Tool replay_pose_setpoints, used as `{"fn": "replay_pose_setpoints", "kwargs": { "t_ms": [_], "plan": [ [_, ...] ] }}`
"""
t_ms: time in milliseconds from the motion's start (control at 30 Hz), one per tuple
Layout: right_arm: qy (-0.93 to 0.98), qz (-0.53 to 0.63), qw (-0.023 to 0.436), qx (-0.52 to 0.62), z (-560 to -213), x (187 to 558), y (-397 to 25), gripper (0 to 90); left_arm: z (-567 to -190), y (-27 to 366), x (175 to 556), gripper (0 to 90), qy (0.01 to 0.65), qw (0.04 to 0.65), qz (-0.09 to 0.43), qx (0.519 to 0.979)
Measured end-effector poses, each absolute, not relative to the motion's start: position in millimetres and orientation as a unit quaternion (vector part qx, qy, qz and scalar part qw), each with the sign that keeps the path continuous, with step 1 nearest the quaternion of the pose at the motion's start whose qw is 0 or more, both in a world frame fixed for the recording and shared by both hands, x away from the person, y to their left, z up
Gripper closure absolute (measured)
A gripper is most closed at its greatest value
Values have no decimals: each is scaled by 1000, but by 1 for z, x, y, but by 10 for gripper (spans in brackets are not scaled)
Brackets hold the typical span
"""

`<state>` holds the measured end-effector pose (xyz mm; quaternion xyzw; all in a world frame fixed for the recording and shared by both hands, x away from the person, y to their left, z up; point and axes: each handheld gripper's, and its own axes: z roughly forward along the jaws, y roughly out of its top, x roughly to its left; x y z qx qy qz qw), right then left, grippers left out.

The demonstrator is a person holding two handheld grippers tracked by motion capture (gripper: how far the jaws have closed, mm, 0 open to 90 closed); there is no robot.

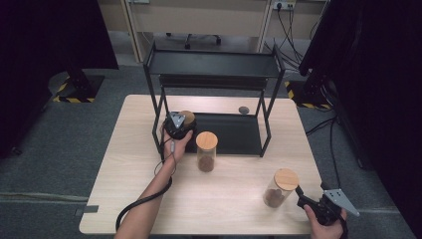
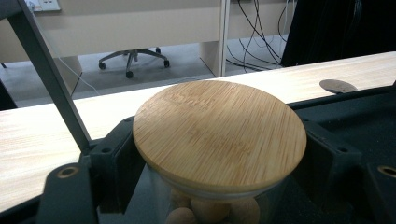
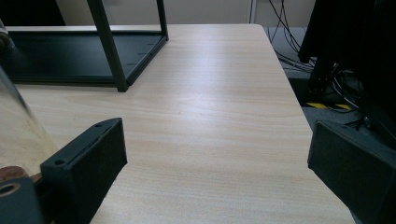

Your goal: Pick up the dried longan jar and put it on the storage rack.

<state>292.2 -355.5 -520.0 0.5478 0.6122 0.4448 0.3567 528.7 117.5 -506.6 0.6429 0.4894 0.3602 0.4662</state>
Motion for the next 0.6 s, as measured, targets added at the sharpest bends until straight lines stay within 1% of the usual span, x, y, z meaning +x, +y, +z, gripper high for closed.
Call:
{"fn": "replay_pose_setpoints", "kwargs": {
  "t_ms": [600],
  "plan": [
    [613, 444, 357, 547, -520, 292, -355, 48, -509, 117, 528, 244, 487, 470, 362, 641]
  ]
}}
